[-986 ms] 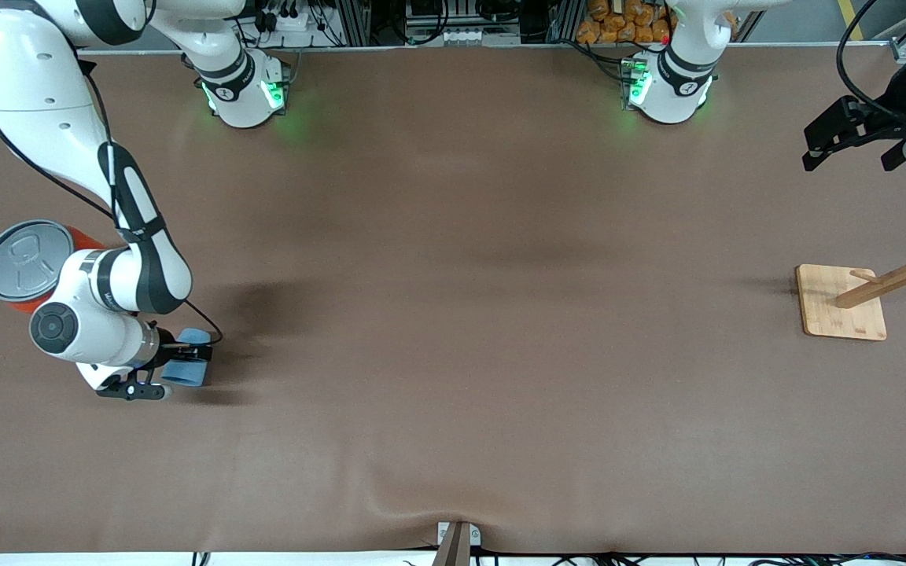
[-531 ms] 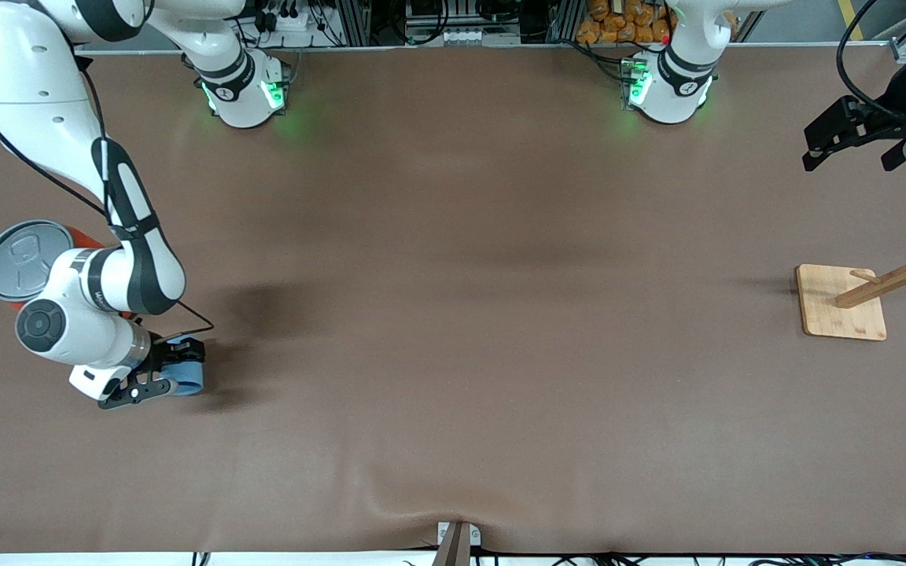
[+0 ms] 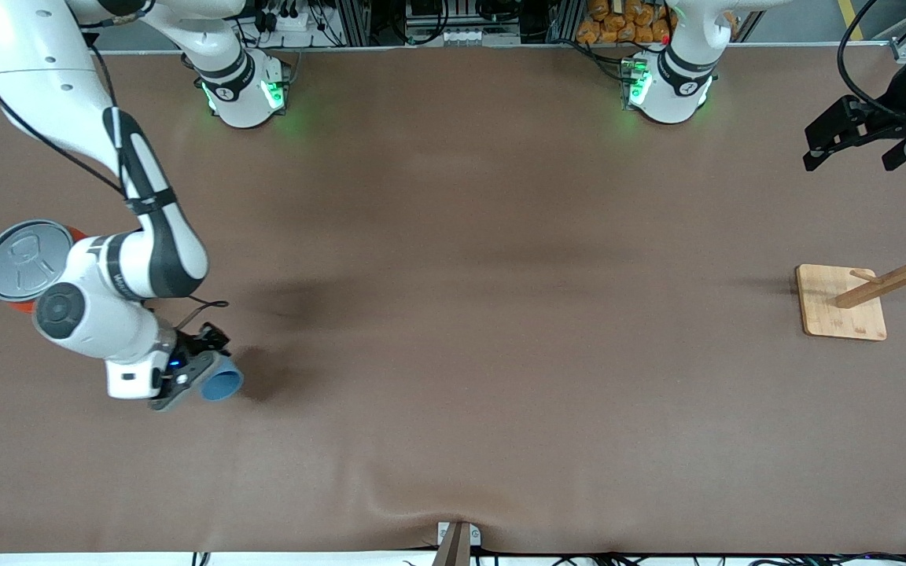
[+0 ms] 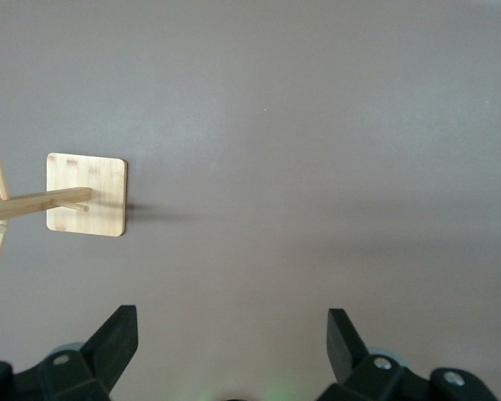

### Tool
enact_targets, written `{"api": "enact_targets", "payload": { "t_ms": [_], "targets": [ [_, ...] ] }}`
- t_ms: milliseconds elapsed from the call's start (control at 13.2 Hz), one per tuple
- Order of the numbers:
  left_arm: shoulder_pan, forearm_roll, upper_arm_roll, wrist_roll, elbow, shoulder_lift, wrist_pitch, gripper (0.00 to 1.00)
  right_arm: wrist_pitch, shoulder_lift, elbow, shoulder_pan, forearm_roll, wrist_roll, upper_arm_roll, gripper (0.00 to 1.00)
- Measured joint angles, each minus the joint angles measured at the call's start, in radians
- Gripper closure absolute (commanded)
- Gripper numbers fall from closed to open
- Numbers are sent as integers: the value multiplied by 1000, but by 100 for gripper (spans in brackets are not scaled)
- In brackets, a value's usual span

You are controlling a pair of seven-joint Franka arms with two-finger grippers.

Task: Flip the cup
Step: 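Lift the cup with the right gripper and carry it to mid-table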

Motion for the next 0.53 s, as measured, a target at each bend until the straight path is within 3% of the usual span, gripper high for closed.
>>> {"api": "enact_targets", "payload": {
  "t_ms": [228, 531],
  "targets": [
    [0, 0, 0, 0, 5, 0, 0, 0, 1, 0, 14, 111, -5, -56, 66, 56],
    [1, 7, 1, 0, 5, 5, 0, 0, 3, 4, 42, 383, -44, -55, 72, 52]
  ]
}}
